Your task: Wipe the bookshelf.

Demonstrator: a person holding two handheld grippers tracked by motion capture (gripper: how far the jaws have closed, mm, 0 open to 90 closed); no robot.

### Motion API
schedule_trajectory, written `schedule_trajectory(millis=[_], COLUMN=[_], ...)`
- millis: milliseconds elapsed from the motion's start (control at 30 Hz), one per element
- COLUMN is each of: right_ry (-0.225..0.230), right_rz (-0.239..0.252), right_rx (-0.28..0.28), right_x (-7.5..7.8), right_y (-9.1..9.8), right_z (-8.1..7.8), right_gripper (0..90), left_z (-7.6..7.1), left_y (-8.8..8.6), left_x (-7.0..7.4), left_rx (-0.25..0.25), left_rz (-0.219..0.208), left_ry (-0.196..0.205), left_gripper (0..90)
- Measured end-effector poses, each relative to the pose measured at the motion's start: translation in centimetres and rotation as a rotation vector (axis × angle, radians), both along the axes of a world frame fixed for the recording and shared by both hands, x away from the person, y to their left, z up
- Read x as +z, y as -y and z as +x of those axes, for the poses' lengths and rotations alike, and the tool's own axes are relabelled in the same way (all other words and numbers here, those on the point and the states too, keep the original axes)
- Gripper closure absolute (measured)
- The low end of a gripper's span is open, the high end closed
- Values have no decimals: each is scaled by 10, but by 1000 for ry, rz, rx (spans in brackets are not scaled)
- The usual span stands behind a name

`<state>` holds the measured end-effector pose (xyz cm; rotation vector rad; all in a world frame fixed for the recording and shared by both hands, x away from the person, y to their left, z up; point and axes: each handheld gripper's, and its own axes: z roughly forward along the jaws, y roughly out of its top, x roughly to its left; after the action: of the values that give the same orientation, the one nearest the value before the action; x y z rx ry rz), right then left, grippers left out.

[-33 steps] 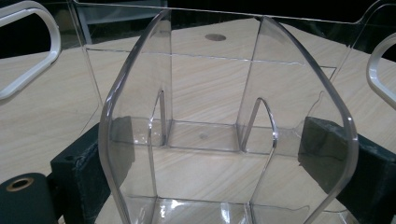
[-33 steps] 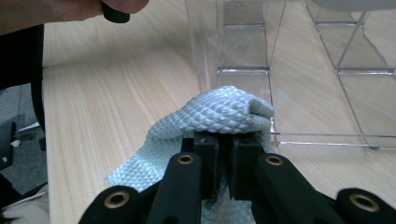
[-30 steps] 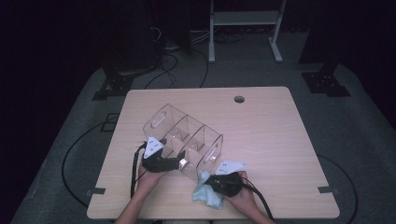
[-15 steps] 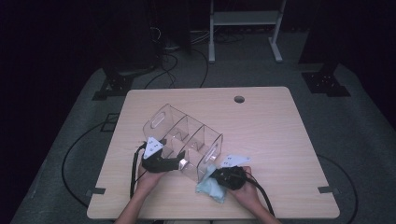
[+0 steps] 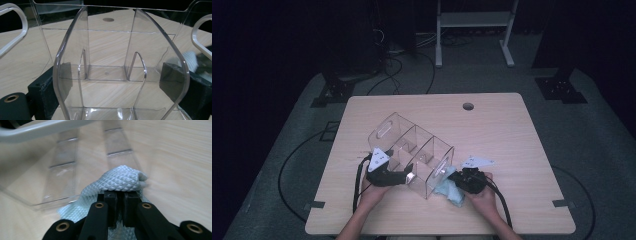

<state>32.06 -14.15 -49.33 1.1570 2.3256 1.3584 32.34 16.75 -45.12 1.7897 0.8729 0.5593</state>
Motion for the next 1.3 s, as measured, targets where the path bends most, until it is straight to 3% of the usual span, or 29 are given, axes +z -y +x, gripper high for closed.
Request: schedule_trajectory(millis=[133,233,467,700,900,1167,1300], right_ry=[11,10,-4,-6,42,125,133], right_rz=[7,-1,5,17,81,181,172], right_rx=[73,82,-40,-51,-48,-75,-73], right_x=[1,1,-2,-1,24,77,98], right_y=[-12,-13,11,15,20,36,37], right_z=[-13,-12,12,12,6,9,18], right_gripper=[835,833,832,834,835,836,835], left_z=[1,1,-1,-2,-2,-2,-2], left_y=[-2,-3,-1,3,6,9,10], left_x=[0,0,1,0,0,0,0], left_rx=[10,0,-29,-18,-12,-12,-32], left_rz=[-9,-3,10,3,3,9,12], left_ry=[-3,-3,5,5,6,8,6], left_gripper=[64,71,73,66,66,65,52])
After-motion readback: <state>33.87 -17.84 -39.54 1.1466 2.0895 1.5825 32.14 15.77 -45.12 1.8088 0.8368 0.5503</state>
